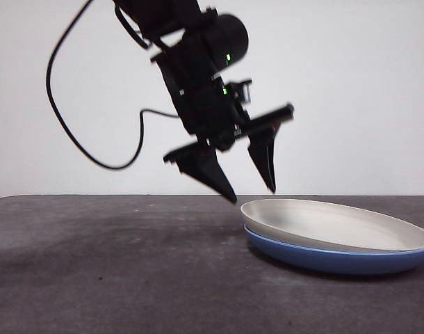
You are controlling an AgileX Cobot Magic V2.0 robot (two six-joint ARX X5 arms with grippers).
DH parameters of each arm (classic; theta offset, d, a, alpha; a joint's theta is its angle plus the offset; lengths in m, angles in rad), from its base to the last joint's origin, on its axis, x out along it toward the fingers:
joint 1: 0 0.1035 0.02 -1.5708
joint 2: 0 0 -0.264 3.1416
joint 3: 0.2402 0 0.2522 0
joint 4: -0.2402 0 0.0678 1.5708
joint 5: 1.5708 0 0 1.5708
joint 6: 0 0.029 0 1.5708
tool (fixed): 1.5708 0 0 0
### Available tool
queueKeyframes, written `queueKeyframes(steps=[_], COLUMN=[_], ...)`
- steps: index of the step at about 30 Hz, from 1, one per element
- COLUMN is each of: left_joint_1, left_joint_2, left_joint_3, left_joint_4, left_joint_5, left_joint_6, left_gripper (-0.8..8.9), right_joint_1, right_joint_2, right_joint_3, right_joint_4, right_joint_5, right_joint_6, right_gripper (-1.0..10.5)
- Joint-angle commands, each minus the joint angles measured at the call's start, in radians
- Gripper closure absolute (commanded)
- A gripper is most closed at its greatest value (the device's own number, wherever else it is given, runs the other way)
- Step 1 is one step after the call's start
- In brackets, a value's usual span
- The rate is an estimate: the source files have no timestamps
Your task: Pick up the white plate, put it on the blue plate, put it on desk
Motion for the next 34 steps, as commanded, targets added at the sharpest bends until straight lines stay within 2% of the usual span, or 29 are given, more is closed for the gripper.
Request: queueKeyframes(steps=[1, 8, 10, 11, 17, 19, 27, 34], left_joint_1=[0.014, 0.128, 0.179, 0.198, 0.236, 0.236, 0.232, 0.232], left_joint_2=[-0.094, -0.414, -0.497, -0.536, -0.751, -0.808, -0.94, -0.947], left_joint_3=[0.032, 0.031, 0.016, -0.003, -0.216, -0.295, -0.499, -0.507], left_joint_4=[0.0, -0.17, -0.23, -0.248, -0.275, -0.269, -0.291, -0.297], left_joint_5=[0.002, 0.013, 0.098, 0.14, 0.171, 0.222, 0.435, 0.444], left_joint_6=[0.037, 0.169, 0.174, 0.181, 0.211, 0.213, 0.236, 0.239], left_gripper=[5.01, 5.01, 5.01, 5.01, 5.01, 5.01, 5.02, 5.02], right_joint_1=[0.004, 0.004, 0.004, 0.004, 0.004, 0.004, 0.004, 0.004], right_joint_2=[0.007, 0.008, 0.009, 0.009, 0.009, 0.009, 0.009, 0.023], right_joint_3=[0.018, 0.018, 0.018, 0.018, 0.018, 0.018, 0.018, 0.017], right_joint_4=[0.006, 0.005, 0.006, 0.006, 0.006, 0.006, 0.005, -0.023], right_joint_5=[0.004, 0.031, 0.042, 0.053, 0.056, 0.056, 0.056, 0.056], right_joint_6=[0.01, 0.01, 0.01, 0.01, 0.01, 0.01, 0.011, 0.029], right_gripper=[5.6, 5.6, 5.6, 5.6, 5.6, 5.6, 5.6, 5.6])
